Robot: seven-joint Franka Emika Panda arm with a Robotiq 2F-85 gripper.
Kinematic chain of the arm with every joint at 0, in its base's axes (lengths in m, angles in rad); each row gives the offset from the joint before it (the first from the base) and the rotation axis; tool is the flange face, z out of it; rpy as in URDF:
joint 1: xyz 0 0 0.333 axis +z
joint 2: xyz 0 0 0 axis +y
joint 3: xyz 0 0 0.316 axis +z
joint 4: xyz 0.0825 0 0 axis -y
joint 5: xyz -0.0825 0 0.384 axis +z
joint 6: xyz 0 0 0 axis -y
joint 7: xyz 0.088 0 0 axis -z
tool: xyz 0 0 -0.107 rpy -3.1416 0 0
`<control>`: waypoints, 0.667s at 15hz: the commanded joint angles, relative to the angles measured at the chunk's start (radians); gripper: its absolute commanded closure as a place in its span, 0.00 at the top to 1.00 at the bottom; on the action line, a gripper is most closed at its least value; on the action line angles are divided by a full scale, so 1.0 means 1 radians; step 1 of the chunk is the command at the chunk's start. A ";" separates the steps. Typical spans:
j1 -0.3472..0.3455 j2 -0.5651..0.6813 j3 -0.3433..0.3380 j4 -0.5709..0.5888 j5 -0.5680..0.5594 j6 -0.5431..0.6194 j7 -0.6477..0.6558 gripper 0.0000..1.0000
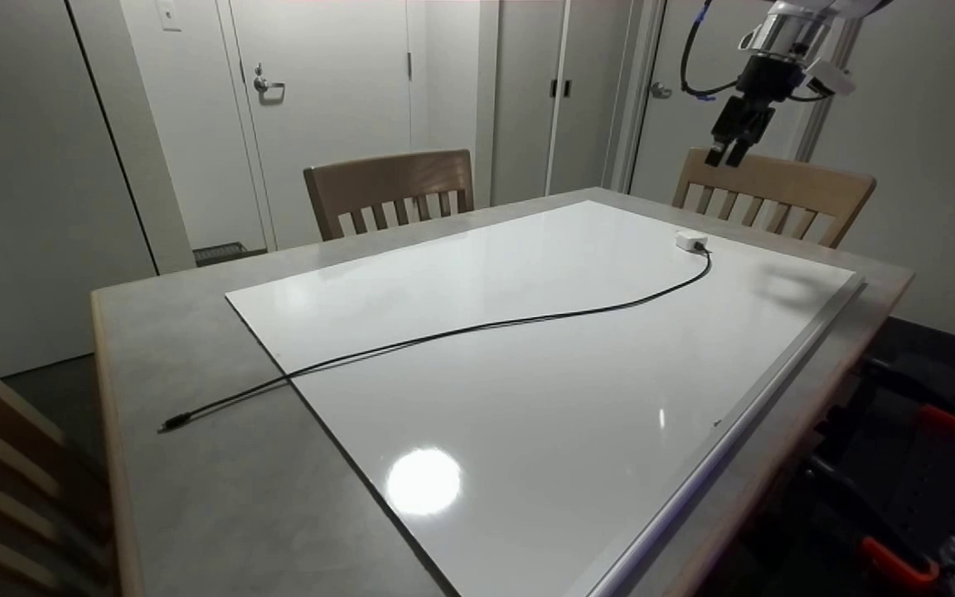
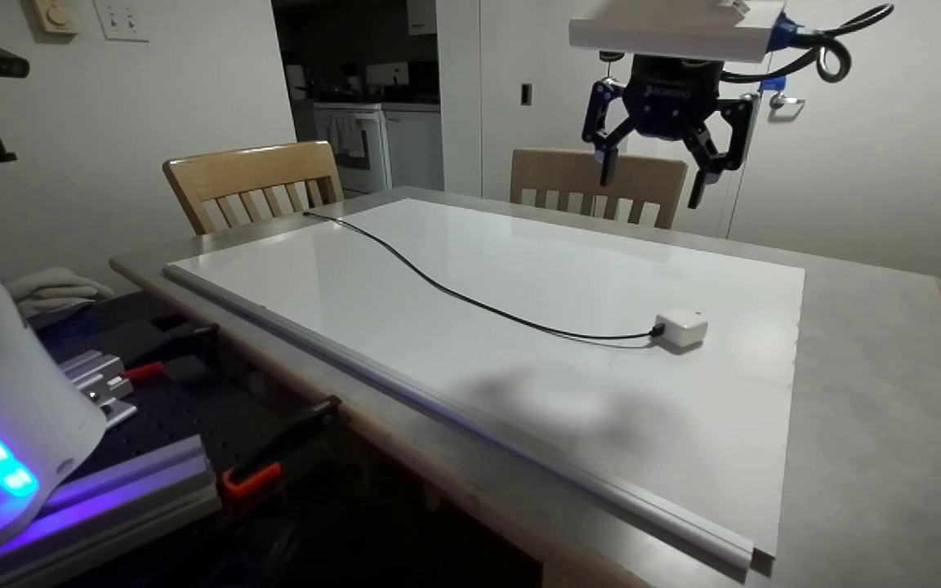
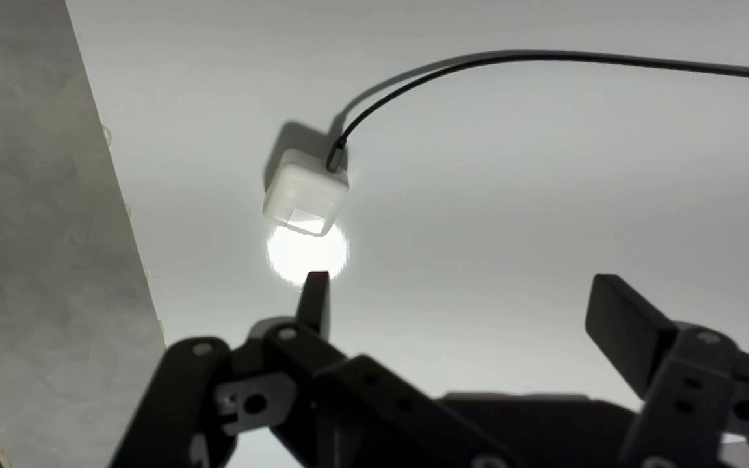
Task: Coil the phone charger
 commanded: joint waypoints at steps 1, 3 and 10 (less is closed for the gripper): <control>-0.024 0.039 0.031 0.009 0.004 0.066 0.043 1.00; -0.040 0.093 0.059 0.023 0.066 0.117 0.039 1.00; -0.072 0.230 0.113 0.041 -0.029 0.228 0.114 1.00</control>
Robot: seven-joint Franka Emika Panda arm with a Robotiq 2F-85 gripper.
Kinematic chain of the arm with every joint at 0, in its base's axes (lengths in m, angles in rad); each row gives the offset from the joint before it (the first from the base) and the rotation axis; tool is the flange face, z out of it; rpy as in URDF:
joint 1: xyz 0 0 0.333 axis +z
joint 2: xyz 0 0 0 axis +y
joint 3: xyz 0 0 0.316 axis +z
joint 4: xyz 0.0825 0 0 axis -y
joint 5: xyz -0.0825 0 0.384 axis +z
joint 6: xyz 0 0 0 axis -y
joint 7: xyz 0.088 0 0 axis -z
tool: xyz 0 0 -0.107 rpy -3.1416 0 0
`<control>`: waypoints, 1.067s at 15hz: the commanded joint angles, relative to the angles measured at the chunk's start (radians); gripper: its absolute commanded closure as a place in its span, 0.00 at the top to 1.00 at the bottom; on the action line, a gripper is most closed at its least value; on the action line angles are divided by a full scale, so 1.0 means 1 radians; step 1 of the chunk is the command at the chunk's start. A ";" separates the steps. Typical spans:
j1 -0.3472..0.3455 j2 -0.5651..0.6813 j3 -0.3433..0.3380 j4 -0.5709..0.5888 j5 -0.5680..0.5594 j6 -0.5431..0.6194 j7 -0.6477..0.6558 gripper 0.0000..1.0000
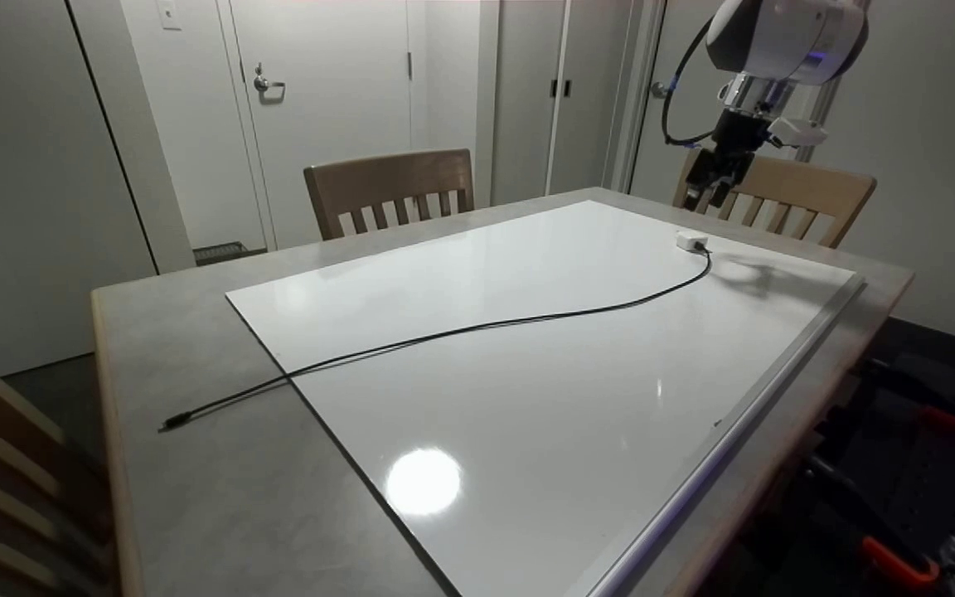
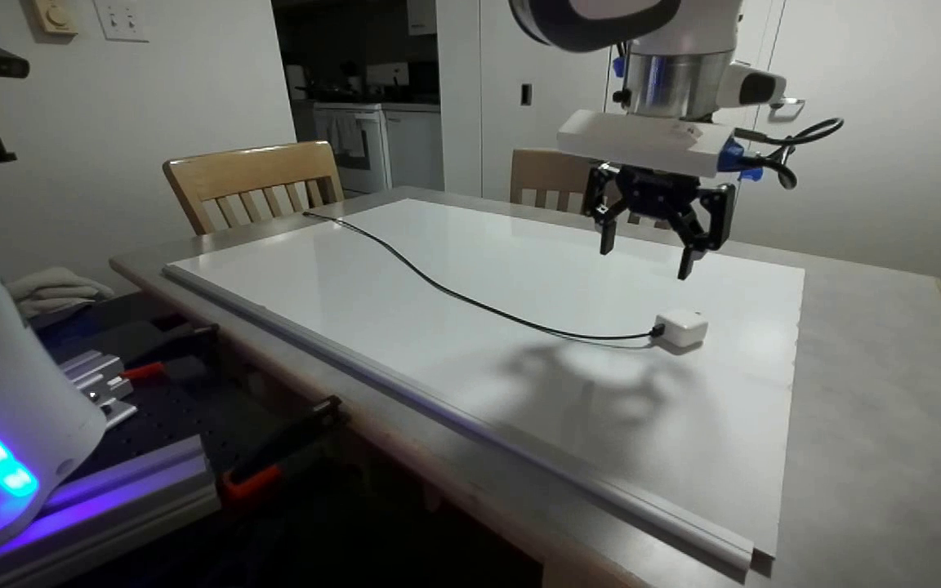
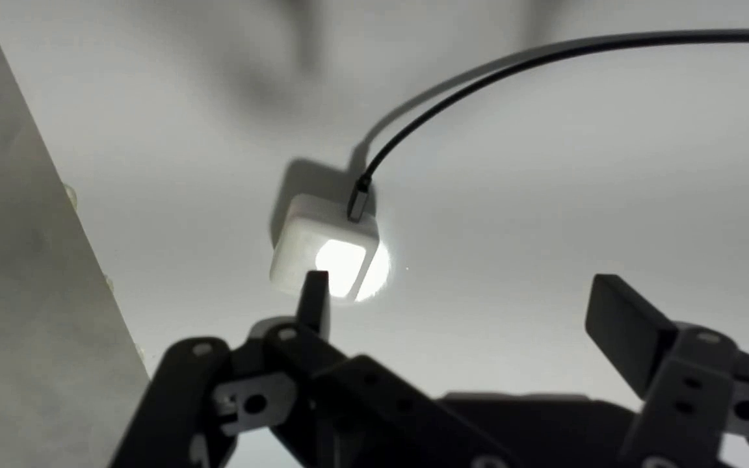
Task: Coil the phone charger
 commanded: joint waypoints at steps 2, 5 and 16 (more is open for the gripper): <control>-0.053 0.069 0.039 0.033 -0.086 0.042 0.035 1.00; -0.067 0.055 0.054 0.013 -0.126 0.042 0.060 1.00; -0.108 0.149 0.075 0.133 -0.180 0.157 0.223 1.00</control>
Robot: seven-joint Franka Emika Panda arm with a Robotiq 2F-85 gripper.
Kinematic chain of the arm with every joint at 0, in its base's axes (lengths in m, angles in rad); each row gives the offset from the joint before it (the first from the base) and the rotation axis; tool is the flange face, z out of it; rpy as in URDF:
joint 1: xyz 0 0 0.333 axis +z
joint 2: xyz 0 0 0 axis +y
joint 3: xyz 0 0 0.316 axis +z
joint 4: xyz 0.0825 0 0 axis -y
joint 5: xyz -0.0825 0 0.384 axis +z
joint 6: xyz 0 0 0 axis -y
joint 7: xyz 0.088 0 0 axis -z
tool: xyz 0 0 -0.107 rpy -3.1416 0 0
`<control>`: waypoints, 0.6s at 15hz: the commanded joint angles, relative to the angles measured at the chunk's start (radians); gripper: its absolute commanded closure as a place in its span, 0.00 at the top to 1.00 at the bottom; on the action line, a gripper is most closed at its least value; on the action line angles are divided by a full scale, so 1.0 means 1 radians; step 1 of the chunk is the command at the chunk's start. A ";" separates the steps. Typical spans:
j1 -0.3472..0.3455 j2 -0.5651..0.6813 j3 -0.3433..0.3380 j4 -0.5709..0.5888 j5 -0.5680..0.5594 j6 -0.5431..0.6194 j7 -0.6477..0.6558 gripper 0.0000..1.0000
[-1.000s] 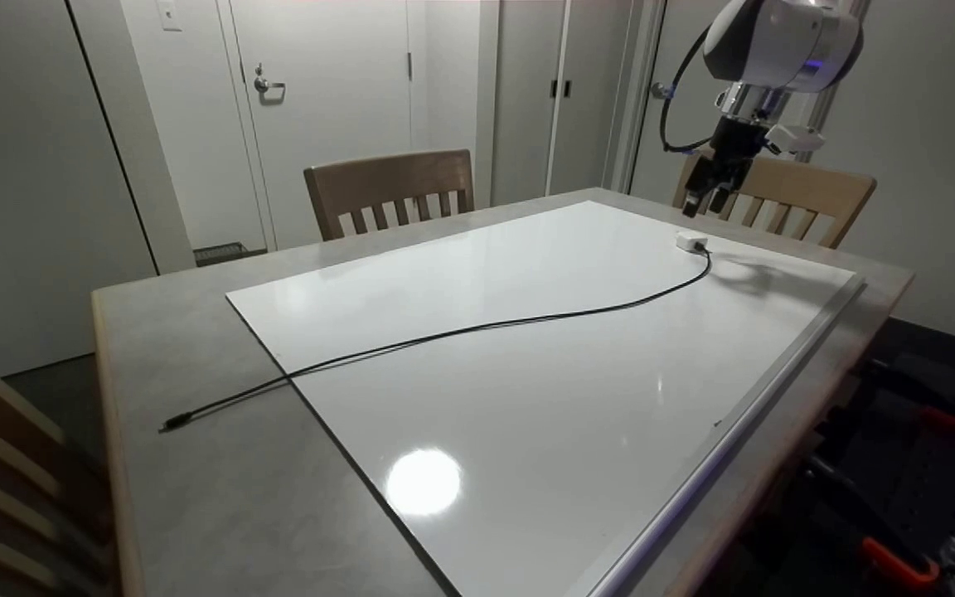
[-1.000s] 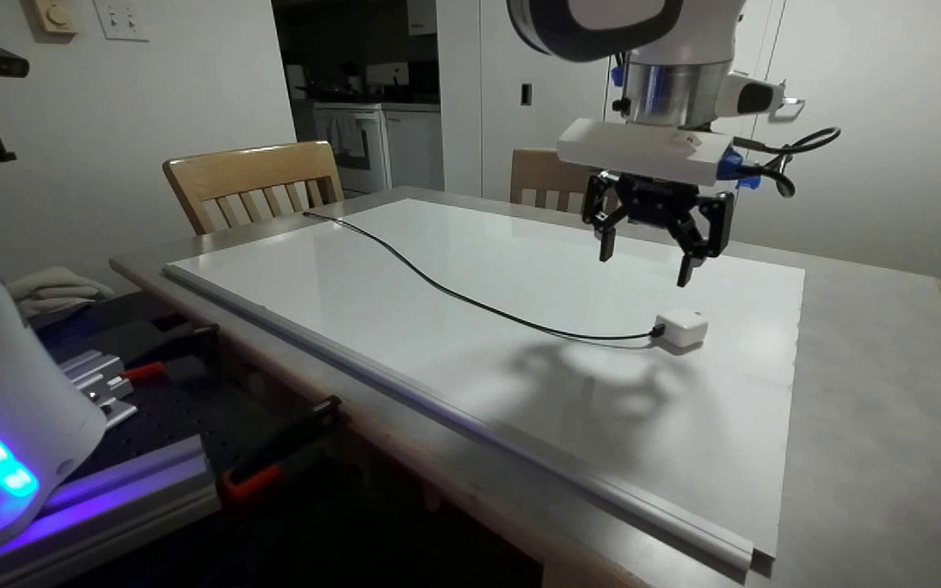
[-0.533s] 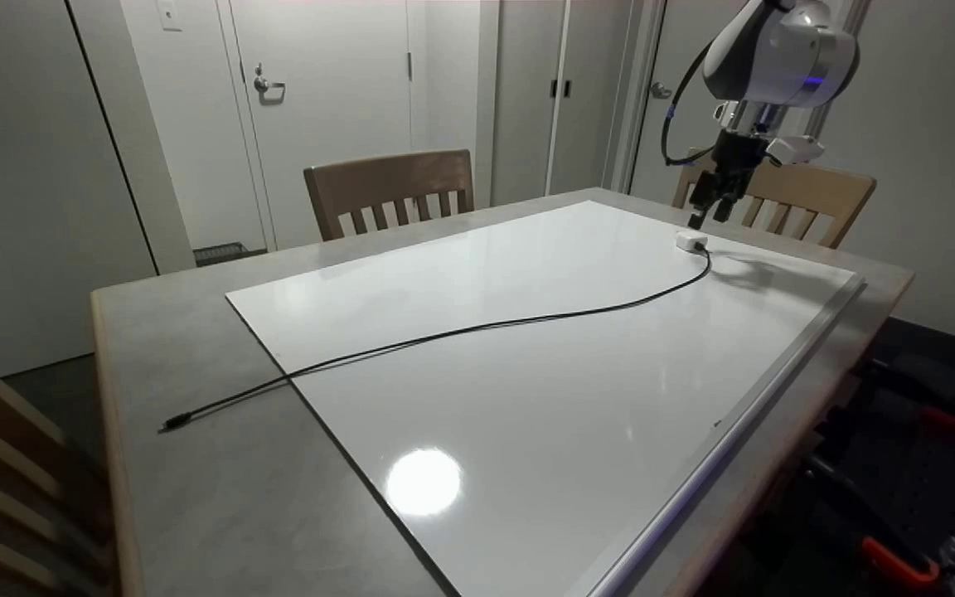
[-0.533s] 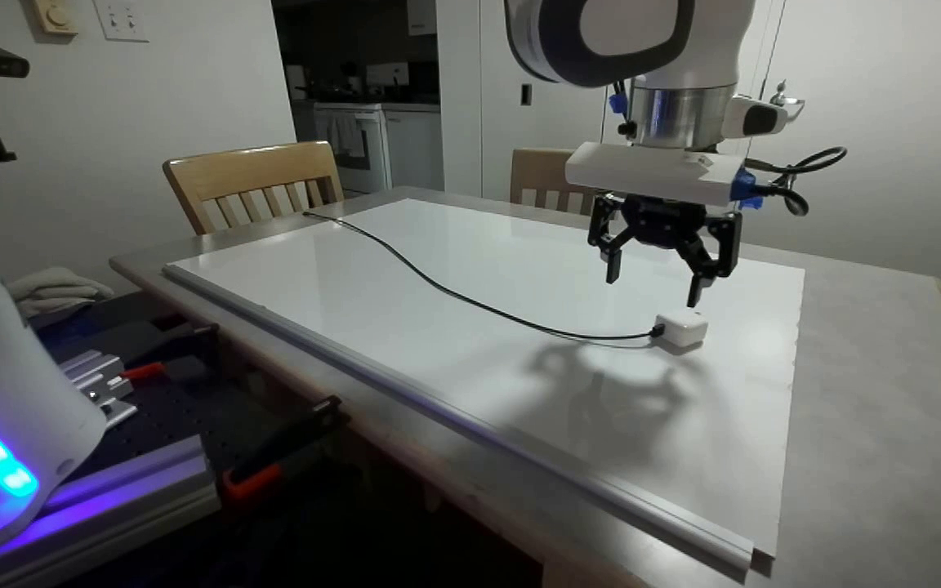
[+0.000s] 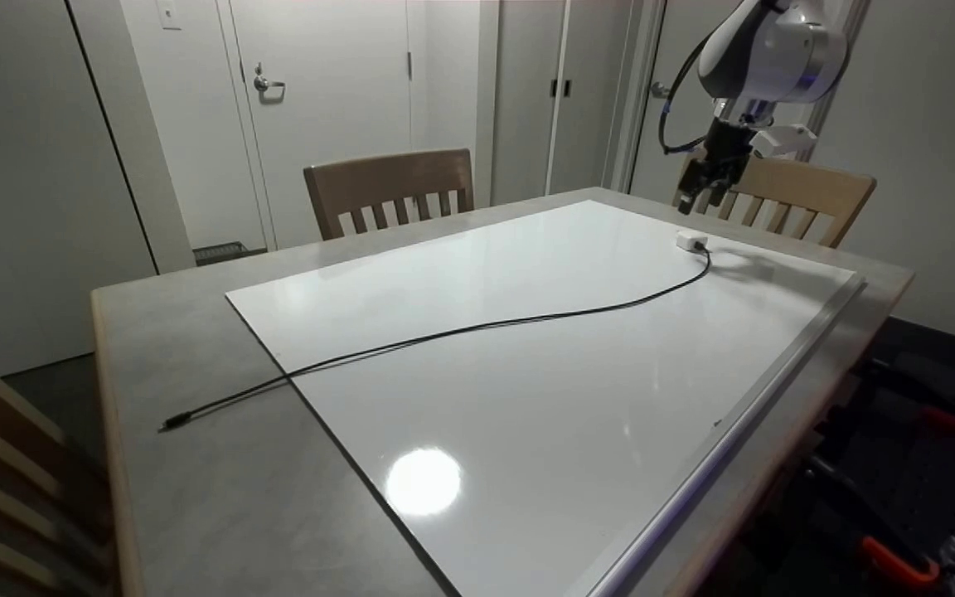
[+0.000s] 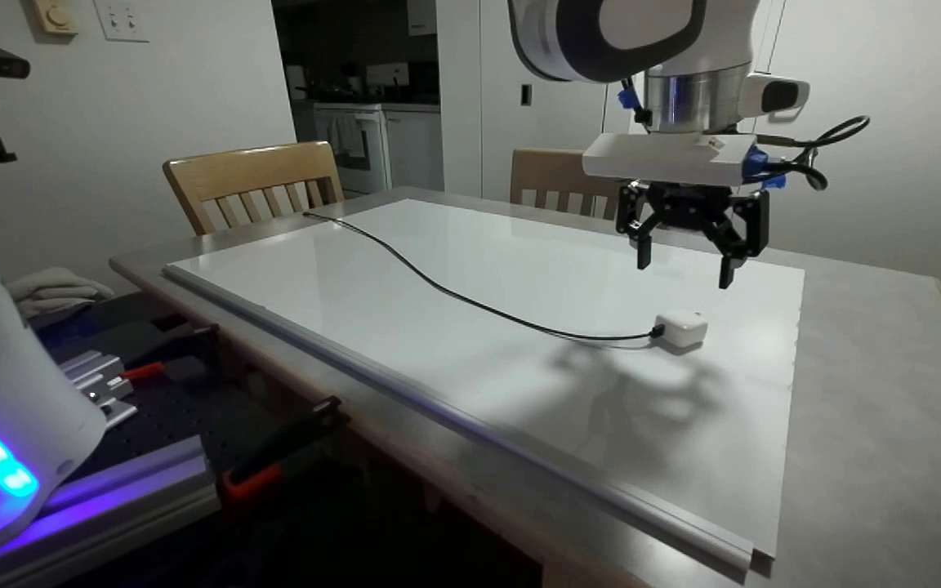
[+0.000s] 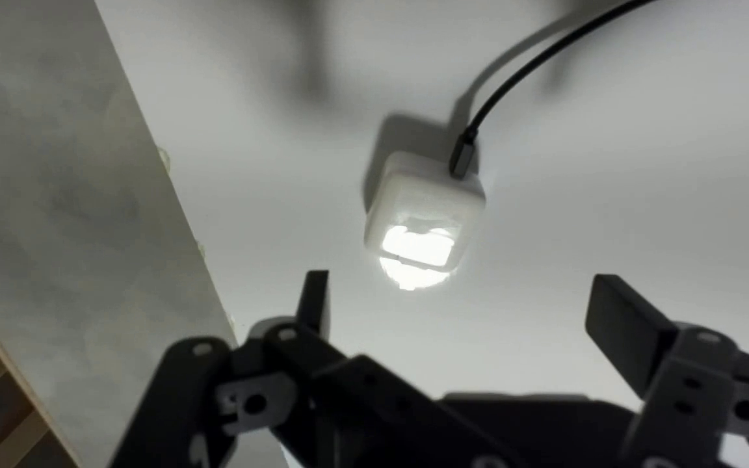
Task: Coil the phone charger
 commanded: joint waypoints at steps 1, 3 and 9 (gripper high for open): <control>-0.090 0.073 0.068 0.072 0.005 0.035 0.020 1.00; -0.165 0.092 0.137 0.098 0.047 0.023 -0.014 1.00; -0.317 0.089 0.271 0.136 0.120 -0.070 -0.051 1.00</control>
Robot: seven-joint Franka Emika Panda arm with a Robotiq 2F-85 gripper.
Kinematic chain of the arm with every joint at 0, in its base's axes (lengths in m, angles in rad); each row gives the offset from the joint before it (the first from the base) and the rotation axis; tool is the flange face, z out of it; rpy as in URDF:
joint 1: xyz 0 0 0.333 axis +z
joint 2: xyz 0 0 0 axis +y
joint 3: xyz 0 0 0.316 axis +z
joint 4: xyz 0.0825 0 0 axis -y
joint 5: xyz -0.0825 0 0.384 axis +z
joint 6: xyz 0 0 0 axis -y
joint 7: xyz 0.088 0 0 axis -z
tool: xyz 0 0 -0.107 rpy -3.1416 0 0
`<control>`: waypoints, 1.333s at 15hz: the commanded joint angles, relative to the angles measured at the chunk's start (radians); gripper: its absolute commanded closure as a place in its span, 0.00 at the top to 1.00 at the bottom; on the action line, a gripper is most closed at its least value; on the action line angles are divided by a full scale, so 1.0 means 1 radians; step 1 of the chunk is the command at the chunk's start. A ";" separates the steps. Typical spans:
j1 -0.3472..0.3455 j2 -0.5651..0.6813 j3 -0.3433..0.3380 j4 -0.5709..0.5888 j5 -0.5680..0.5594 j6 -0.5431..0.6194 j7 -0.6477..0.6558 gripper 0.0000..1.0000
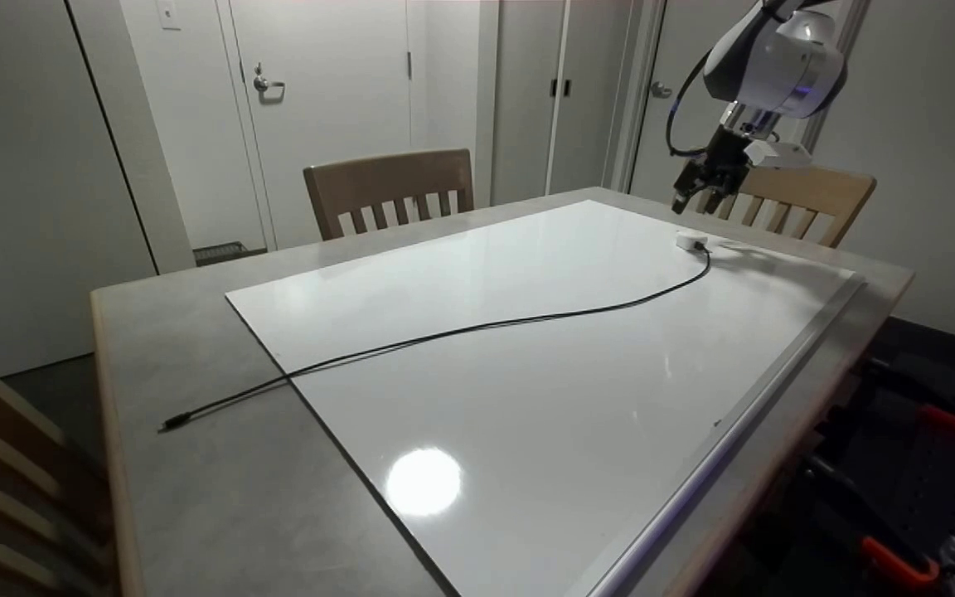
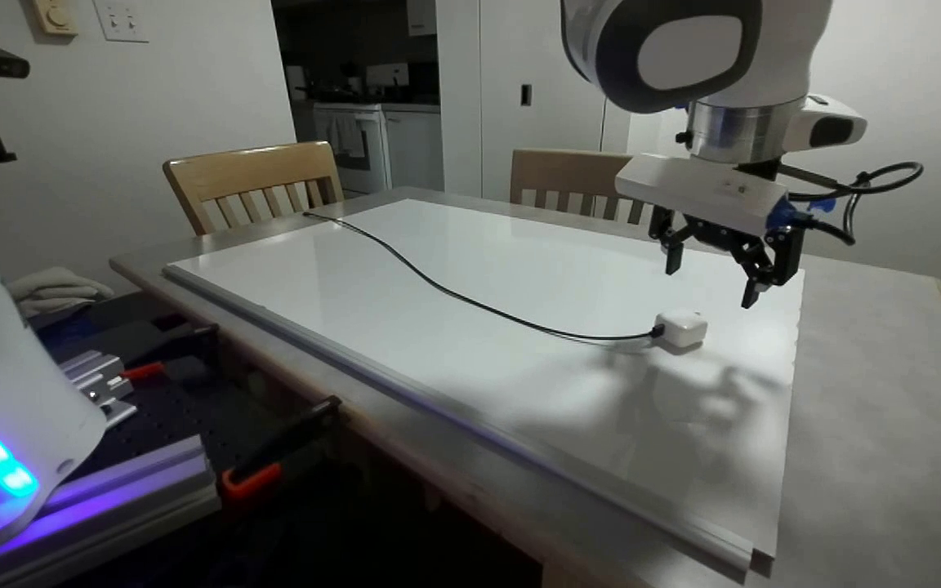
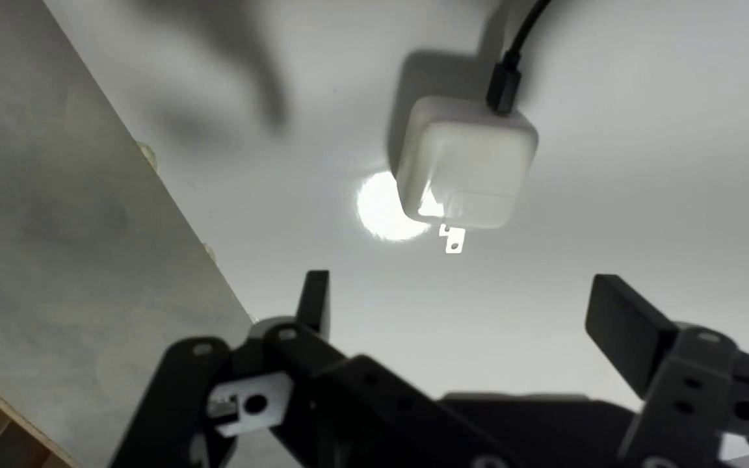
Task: Coil the phone charger
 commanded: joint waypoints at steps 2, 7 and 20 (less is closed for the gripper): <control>-0.070 -0.013 0.047 0.035 0.023 -0.145 -0.017 1.00; -0.057 0.019 0.016 0.090 0.032 -0.265 -0.014 1.00; -0.005 0.017 -0.014 0.054 0.010 -0.240 0.023 1.00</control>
